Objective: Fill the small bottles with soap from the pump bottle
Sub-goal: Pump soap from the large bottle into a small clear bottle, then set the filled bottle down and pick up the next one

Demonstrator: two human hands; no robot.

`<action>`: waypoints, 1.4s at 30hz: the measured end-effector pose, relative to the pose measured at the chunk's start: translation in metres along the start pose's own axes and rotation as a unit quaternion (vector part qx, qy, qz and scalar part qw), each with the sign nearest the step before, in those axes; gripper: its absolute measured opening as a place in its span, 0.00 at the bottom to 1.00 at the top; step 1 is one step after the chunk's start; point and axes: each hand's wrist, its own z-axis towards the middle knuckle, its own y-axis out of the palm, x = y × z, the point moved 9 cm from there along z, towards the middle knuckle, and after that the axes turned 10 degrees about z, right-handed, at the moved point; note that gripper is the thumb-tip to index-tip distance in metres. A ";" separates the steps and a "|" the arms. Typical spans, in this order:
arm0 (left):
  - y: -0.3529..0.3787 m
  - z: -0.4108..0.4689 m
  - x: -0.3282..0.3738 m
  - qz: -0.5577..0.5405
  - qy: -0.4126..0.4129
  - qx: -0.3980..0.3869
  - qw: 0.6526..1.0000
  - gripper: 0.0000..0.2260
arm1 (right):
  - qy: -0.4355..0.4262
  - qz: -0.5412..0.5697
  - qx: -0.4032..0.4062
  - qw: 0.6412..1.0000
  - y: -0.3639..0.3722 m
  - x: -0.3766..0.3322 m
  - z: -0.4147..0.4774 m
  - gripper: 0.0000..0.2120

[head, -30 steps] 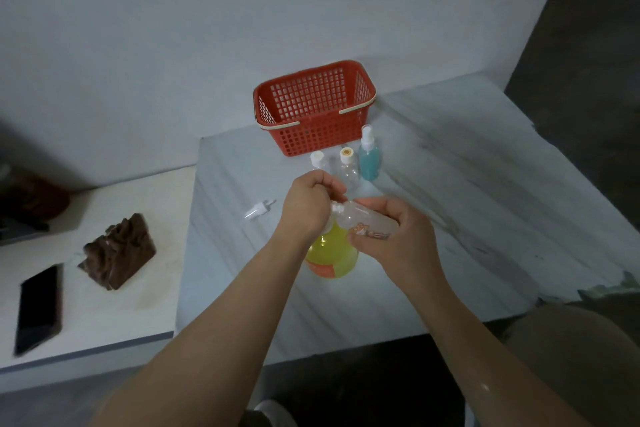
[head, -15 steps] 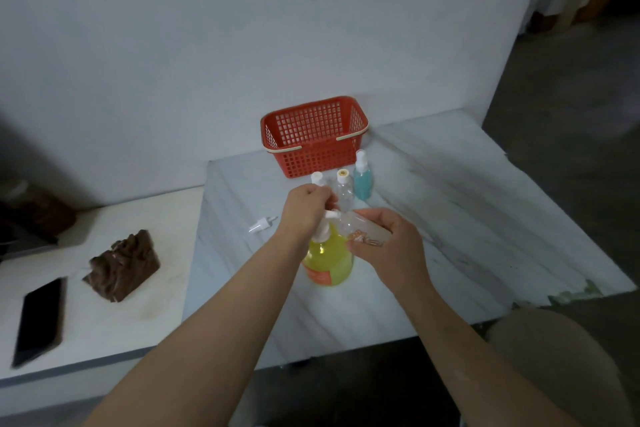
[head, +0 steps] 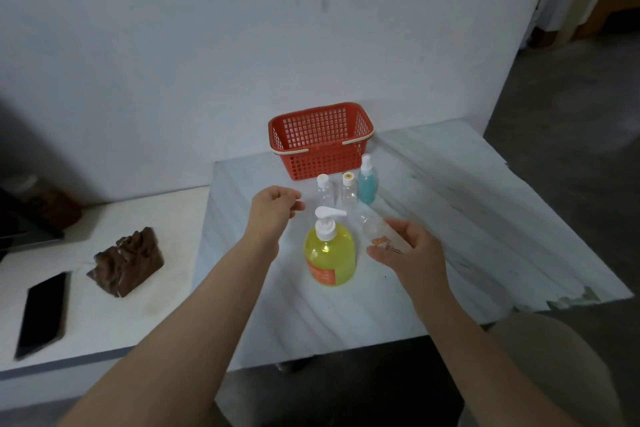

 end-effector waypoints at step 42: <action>-0.020 0.038 0.011 0.026 0.128 -0.018 0.991 0.07 | -0.042 -0.019 -0.024 0.999 0.025 -0.023 0.035 0.19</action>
